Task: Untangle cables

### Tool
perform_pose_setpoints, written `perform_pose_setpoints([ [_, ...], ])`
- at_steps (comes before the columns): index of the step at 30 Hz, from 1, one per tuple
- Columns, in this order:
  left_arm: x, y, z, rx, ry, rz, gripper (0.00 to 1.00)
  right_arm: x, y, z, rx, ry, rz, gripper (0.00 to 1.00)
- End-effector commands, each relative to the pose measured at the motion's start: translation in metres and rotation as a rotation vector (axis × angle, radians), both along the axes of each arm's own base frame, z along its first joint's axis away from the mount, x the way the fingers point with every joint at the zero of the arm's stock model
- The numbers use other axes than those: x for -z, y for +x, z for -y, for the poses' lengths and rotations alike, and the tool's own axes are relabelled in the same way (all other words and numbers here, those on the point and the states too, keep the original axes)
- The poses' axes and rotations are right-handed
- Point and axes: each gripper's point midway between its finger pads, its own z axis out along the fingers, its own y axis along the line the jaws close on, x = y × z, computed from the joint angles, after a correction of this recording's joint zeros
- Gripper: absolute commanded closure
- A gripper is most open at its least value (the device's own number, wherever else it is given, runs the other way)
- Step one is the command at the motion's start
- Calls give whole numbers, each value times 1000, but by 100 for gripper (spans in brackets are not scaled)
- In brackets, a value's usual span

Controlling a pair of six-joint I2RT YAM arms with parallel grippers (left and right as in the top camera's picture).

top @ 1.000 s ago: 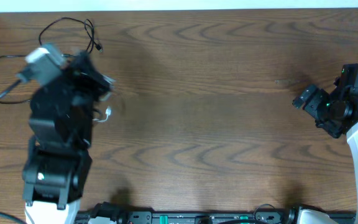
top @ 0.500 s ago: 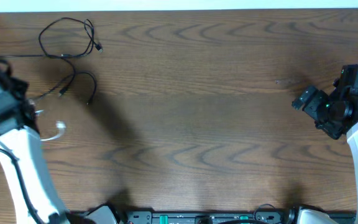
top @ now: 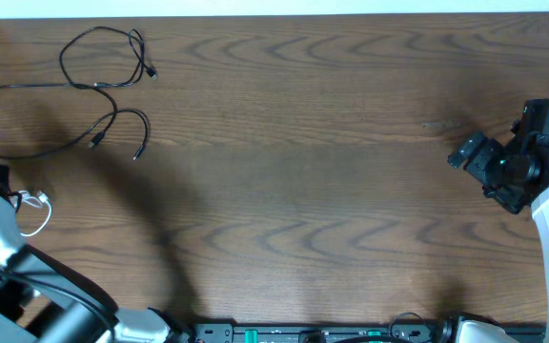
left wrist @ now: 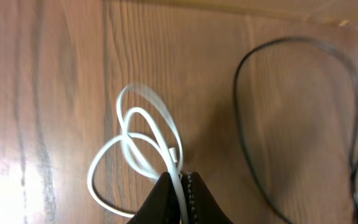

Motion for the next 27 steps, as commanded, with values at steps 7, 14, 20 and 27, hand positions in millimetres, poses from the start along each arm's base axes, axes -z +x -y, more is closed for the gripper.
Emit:
perform_pose_setpoints([
  [7,27,-21,-18,-46,-116,56,87,2,-2,-1,-14,-2,-6,1],
  [14,24,-13,-14,8,-175,154,37,1,0,-6,-26,27,7,1],
  [20,22,-12,-8,19,-195,162,33,1,0,-6,-26,27,6,1],
  [27,-37,-13,-9,15,-81,250,32,0,0,-14,-108,42,16,1],
])
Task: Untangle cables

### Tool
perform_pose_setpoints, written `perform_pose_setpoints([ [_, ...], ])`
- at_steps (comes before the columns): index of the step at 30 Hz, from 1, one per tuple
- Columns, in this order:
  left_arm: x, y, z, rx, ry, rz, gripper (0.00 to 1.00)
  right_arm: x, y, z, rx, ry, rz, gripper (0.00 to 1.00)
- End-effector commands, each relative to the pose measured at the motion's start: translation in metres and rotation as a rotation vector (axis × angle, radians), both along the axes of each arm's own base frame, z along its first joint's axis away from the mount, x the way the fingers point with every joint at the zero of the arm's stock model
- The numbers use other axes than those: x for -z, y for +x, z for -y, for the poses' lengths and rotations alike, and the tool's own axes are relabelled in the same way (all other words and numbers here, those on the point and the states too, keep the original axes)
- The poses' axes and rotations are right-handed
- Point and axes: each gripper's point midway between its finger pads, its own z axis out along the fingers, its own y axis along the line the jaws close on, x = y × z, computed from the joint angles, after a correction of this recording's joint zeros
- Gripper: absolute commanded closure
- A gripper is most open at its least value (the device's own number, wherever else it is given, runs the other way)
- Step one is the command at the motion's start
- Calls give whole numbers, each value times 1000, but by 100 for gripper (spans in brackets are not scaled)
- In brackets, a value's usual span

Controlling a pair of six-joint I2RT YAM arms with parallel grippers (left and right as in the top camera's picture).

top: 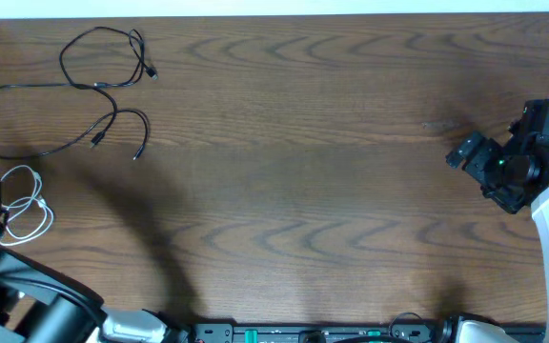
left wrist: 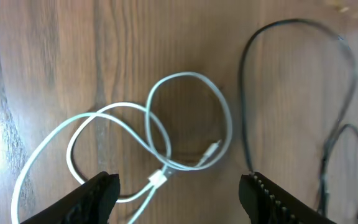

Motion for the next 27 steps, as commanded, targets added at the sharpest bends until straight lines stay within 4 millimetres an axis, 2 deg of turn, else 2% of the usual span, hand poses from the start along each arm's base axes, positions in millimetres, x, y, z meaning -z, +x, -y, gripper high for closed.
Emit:
perform_pose_setpoints([
  [1,-63,2,4,-1,107,111,31,-1,-1,-12,-92,37,16,1],
  [2,-82,9,14,46,113,173,29,-2,0,-17,-102,62,22,1],
  [3,-90,14,22,82,105,212,25,-3,0,-22,-113,88,27,1],
  [4,-105,27,39,167,80,296,15,-5,1,-28,-128,122,35,1],
  [5,-120,41,59,249,38,391,11,-6,1,-35,-145,152,42,1],
  [8,-150,82,116,443,-93,576,11,-11,2,-54,-210,200,60,1],
  [9,-157,96,142,545,-123,614,11,-11,2,-61,-248,200,64,1],
  [11,-161,117,189,706,-144,625,11,-11,0,-72,-313,190,67,1],
  [12,-160,128,220,808,-145,613,11,-11,-1,-80,-349,186,66,1],
  [14,-152,137,268,959,-147,575,10,-11,-4,-93,-404,184,62,1],
  [15,-142,140,305,1057,-152,528,10,-11,-6,-103,-437,185,59,1],
  [18,-110,134,369,1175,-169,348,9,-10,-13,-128,-526,183,52,1],
  [19,-93,127,390,1195,-160,246,9,-10,-16,-135,-553,173,48,1],
  [20,-83,121,402,1213,-140,178,9,-9,-18,-139,-571,159,42,1],
  [21,-74,112,418,1253,-124,110,9,-7,-21,-142,-588,144,32,7],
  [23,-62,95,440,1328,-96,16,9,-6,-27,-147,-608,139,18,12],
  [25,-56,72,457,1397,-75,-83,9,-6,-31,-149,-611,143,4,13],
  [26,-55,62,459,1414,-48,-129,9,-7,-33,-149,-614,142,4,9],
  [27,-58,51,459,1421,5,-179,9,-9,-34,-147,-616,134,11,1],
])
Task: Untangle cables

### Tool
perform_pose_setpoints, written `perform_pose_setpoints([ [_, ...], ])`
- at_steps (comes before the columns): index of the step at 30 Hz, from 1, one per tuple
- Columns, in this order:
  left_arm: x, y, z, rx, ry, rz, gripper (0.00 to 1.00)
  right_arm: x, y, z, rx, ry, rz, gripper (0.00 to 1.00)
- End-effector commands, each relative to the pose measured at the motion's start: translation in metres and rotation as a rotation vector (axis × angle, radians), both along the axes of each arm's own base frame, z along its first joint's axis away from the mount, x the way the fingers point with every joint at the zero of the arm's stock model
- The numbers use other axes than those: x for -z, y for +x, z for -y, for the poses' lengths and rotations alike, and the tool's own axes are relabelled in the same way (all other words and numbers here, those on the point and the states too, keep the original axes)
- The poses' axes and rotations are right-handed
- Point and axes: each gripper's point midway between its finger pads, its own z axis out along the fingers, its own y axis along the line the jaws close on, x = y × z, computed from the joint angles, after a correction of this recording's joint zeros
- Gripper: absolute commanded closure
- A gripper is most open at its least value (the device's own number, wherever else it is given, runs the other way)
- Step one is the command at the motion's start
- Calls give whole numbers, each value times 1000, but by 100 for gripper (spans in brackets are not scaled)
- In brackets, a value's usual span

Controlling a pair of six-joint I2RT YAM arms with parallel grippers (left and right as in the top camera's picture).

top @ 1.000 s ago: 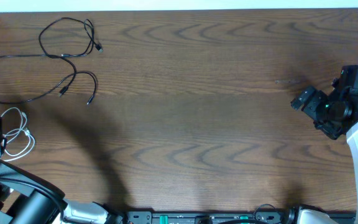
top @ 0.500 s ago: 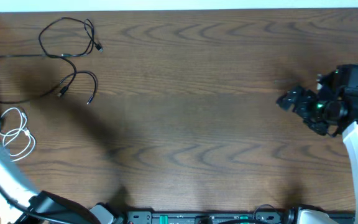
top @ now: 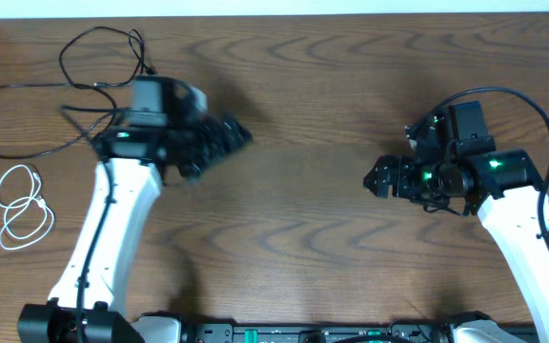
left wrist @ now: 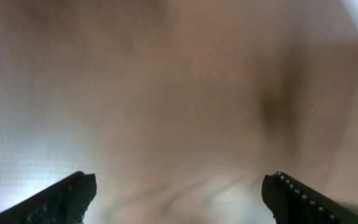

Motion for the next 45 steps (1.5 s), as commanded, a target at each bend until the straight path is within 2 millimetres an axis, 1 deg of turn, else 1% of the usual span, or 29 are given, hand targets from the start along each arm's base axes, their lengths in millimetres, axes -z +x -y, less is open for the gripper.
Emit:
perform_pose_setpoints([
  [1,-9,-19,-13,51,274,71,9,-5,-4,4,-9,-30,29,1],
  [3,-24,-34,-20,51,375,121,9,-12,-4,10,4,-50,65,1],
  [4,-38,-45,-24,48,414,164,8,-18,-4,12,15,-56,95,1],
  [5,-51,-57,-25,47,420,202,8,-25,-6,14,25,-56,117,1],
  [8,-79,-85,-28,38,385,283,9,-43,-14,19,47,-58,186,1],
  [9,-93,-100,-34,13,369,328,8,-53,-19,26,71,-77,227,1],
  [11,-109,-120,-44,-23,351,388,9,-65,-29,34,90,-96,279,1],
  [14,-124,-147,-60,-61,355,462,9,-78,-46,40,102,-92,321,1],
  [15,-127,-165,-75,-94,381,490,9,-84,-59,43,105,-90,345,1],
  [17,-127,-181,-86,-116,398,507,8,-89,-73,48,112,-94,367,1],
  [18,-127,-188,-88,-118,396,513,8,-90,-77,49,112,-94,370,1],
  [19,-126,-200,-92,-122,390,526,8,-90,-90,53,115,-101,364,1],
  [22,-123,-212,-97,-123,388,531,8,-91,-99,56,120,-105,376,1],
  [25,-120,-219,-99,-120,391,520,8,-94,-99,54,118,-92,393,1],
  [45,-116,-222,-100,-114,399,503,8,-94,-99,55,123,-91,386,1],
])
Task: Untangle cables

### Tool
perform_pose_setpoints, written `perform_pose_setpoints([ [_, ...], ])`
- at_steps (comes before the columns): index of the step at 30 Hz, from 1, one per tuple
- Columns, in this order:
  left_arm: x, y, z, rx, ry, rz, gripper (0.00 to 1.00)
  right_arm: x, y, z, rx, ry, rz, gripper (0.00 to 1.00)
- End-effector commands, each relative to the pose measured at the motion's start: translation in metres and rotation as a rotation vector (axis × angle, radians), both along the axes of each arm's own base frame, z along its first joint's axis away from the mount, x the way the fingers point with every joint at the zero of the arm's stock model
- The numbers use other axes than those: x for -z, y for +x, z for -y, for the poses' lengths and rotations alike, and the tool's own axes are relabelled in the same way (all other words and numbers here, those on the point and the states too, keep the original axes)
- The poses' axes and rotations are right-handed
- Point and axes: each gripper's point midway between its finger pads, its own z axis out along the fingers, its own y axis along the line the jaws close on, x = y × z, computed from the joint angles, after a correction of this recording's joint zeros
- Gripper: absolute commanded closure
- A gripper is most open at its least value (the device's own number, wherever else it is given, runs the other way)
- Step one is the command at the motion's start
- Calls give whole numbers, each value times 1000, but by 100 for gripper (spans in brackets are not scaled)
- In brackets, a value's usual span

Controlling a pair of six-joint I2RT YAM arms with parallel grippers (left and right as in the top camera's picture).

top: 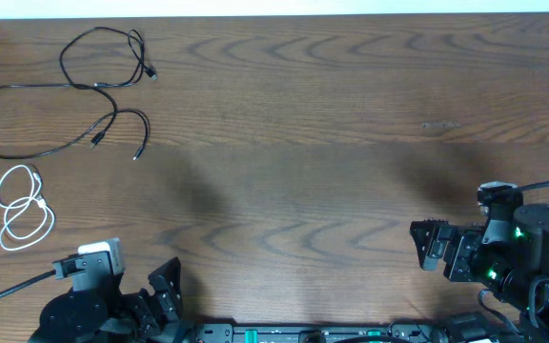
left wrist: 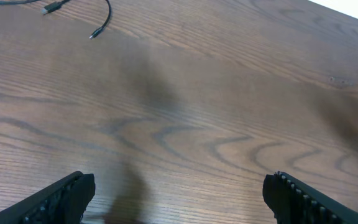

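Note:
Two black cables lie in loose loops at the far left of the wooden table; one black end shows at the top of the left wrist view. A white cable lies coiled by itself below them, apart from the black ones. My left gripper sits low at the front left edge, open wide with nothing between its fingers. Over at the front right edge, the right gripper looks open and empty.
Bare wood grain fills the table between the two arms. A pale wall edge runs along the far side. The arm bases and a black rail line the front edge.
Both arms have moved from the middle of the table back to the front edge, left at the front left, right at the front right. The cables lie as before.
My left gripper was shut on the white cable at the table's left edge. Then it stood open above that cable, which lay coiled apart from the black ones. After that both arms were out over the middle, and now they rest at the front edge.

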Motion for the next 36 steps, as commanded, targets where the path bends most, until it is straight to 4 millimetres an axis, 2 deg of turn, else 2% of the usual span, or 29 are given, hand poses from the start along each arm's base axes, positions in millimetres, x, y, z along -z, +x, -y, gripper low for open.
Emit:
perform_pose_setpoints([
  [1,-3,0,-3,-13,8,12,8,0,0,0,6,-3,-2,1],
  [17,-3,0,-3,-13,8,12,8,1,-1,1,6,-4,-5,1],
  [23,-3,0,-3,-13,9,11,8,2,-1,20,9,-140,64,1],
  [26,-3,0,-3,-13,8,12,8,7,0,23,-27,-182,132,1],
  [31,-3,0,-3,-13,9,12,8,12,21,18,-78,-217,356,1],
  [36,-3,0,-3,-13,8,12,8,27,31,21,-82,-259,537,1],
])
